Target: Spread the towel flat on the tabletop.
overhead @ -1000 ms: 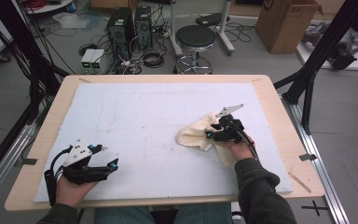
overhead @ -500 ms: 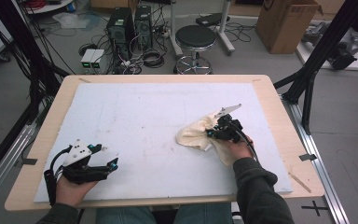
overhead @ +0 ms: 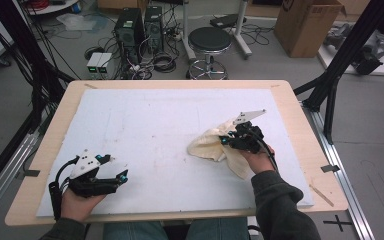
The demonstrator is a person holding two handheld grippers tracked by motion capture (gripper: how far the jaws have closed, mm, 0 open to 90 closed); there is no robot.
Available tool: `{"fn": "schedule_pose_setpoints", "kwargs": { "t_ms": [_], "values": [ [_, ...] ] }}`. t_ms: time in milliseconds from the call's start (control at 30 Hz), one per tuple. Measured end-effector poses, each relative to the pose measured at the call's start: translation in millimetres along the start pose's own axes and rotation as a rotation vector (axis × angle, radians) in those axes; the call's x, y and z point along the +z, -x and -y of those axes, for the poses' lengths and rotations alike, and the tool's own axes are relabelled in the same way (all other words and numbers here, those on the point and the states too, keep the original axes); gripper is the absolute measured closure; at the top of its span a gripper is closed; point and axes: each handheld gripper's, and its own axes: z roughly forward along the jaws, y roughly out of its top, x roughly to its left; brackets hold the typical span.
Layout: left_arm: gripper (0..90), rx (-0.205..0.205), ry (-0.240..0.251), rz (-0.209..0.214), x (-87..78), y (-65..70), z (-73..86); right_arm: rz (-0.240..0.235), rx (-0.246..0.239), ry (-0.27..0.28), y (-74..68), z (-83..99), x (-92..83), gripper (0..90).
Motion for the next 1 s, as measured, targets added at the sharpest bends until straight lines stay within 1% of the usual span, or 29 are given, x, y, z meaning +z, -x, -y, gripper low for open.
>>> {"fn": "schedule_pose_setpoints", "kwargs": {
  "t_ms": [67, 167, 200, 300, 333, 367, 400, 433, 500, 533, 567, 600, 700, 767, 800, 833, 867, 900, 933, 967, 1000],
  "values": [
    [20.9, -0.003, 0.0, -0.003, -0.1, -0.2, 0.0, -0.008, -0.018, 0.008, -6.2, -7.0, -3.2, 81.3],
    [20.9, -0.002, 0.003, -0.002, 0.0, 0.0, 0.0, -0.02, -0.024, 0.018, -13.3, -13.6, -5.9, 81.3],
    [20.9, -0.001, 0.005, -0.001, 0.0, 0.1, 0.0, -0.028, -0.04, 0.027, -20.2, -20.4, -7.3, 81.3],
    [20.9, 0.001, 0.004, 0.001, -0.5, -0.3, -0.2, -0.046, -0.06, 0.034, -30.7, -31.2, -7.6, 81.4],
    [20.9, 0.001, 0.004, 0.001, -0.5, -0.3, -0.2, -0.046, -0.06, 0.034, -30.7, -31.2, -7.6, 81.4],
    [20.9, -0.001, 0.005, 0.0, -0.9, -0.3, -0.2, -0.06, -0.065, 0.044, -39.4, -39.7, -6.8, 81.5],
    [20.9, 0.0, 0.006, 0.0, -1.2, -0.4, -0.3, -0.06, -0.065, 0.044, -39.4, -39.7, -6.8, 81.5],
    [20.9, -0.003, 0.009, 0.0, -1.4, -0.3, -0.4, -0.071, -0.073, 0.045, -47.2, -47.6, -5.9, 81.5],
    [20.9, -0.003, 0.01, 0.002, -1.7, -0.4, -0.5, -0.083, -0.075, 0.052, -54.2, -54.7, -5.0, 81.5],
    [20.9, -0.005, 0.013, 0.001, -1.7, -0.3, -0.5, -0.083, -0.075, 0.052, -54.2, -54.7, -5.0, 81.5],
    [20.9, -0.003, 0.015, 0.0, -1.7, -0.4, -0.5, -0.09, -0.083, 0.057, -57.7, -58.9, -4.2, 81.5],
    [20.9, -0.001, 0.015, 0.002, -2.1, -0.8, -0.7, -0.105, -0.09, 0.065, -64.8, -67.1, -2.9, 81.5],
    [20.9, 0.0, 0.015, 0.005, -2.8, -1.2, -0.8, -0.132, -0.101, 0.08, -75.3, -79.3, -0.7, 81.5],
    [20.9, -0.001, 0.019, 0.004, -3.3, -1.5, -0.9, -0.158, -0.093, 0.096, -82.7, -87.5, 1.2, 81.5],
    [20.9, -0.005, 0.022, 0.002, -3.6, -1.3, -0.8, -0.176, -0.099, 0.101, -86.1, -91.8, 2.1, 81.5],
    [20.9, -0.004, 0.024, 0.001, -4.0, -1.7, -0.8, -0.184, -0.105, 0.108, -90.0, -95.7, 3.8, 81.5],
    [20.9, -0.005, 0.026, 0.001, -4.3, -1.8, -0.8, -0.185, -0.117, 0.102, -93.0, -99.3, 6.1, 81.5],
    [20.9, -0.006, 0.028, 0.001, -4.9, -1.9, -0.9, -0.185, -0.117, 0.102, -93.0, -99.3, 6.1, 81.5],
    [20.9, -0.005, 0.03, -0.001, -5.0, -1.9, -0.9, -0.19, -0.121, 0.077, -96.5, -104.1, 14.2, 81.4],
    [20.9, -0.006, 0.033, -0.001, -5.2, -1.8, -1.0, -0.19, -0.121, 0.077, -96.5, -104.1, 14.2, 81.4],
    [20.9, -0.007, 0.033, 0.001, -5.5, -1.6, -1.1, -0.183, -0.126, 0.044, -95.4, -105.4, 26.3, 81.3]
  ]
}}
